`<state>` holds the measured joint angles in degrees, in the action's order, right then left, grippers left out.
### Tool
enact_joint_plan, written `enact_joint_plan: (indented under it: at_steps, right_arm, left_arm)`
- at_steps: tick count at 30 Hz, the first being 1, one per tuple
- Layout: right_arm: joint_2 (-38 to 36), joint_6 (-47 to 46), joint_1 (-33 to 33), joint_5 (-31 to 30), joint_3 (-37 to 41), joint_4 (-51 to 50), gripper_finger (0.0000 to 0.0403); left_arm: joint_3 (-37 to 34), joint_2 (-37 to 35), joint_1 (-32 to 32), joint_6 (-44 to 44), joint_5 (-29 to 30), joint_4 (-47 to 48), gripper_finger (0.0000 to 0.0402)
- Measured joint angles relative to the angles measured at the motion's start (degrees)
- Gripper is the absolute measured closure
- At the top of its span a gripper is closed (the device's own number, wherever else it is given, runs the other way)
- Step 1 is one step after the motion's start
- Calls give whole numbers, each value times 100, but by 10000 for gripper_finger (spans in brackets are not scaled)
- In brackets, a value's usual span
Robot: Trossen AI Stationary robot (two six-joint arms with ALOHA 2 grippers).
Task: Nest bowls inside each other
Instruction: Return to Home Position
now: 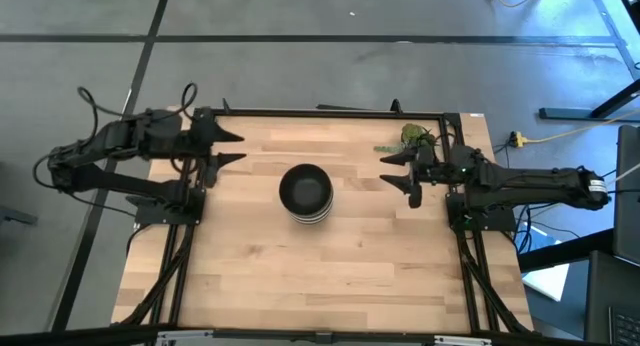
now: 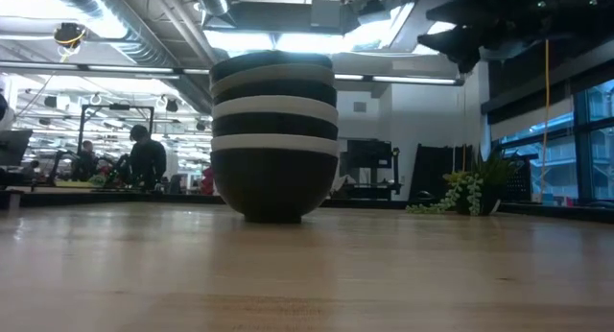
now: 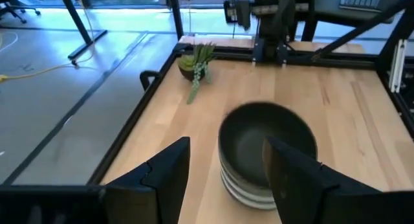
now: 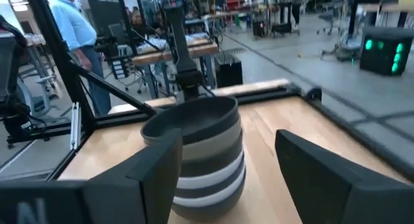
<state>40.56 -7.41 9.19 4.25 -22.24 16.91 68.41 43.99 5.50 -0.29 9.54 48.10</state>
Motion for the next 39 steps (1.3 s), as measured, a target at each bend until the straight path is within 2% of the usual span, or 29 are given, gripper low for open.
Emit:
enact_joint_plan:
  at_steps: [10,20,24,29,35,39]
  right_arm:
    - [-411,614,5,-4,-2,-658,155]
    - [-488,787,385,-4,-1,-821,155]
    - [-487,793,606,30,0,-874,155]
    - [-483,773,951,392,-1,-870,155]
    - [-483,759,1294,746,-1,-852,155]
    - [-483,758,1472,825,-1,-792,155]
  left_arm:
    - [-1793,-1422,-63,-62,143,-670,212]
    - [-2989,-2555,-59,-61,320,-860,212]
    - [-3258,-2877,-59,-54,348,-911,212]
    - [-3373,-3155,-59,255,350,-1194,212]
    - [-3373,-3296,-59,15,350,-1290,212]
    - [-3374,-3296,-59,-85,321,-1861,212]
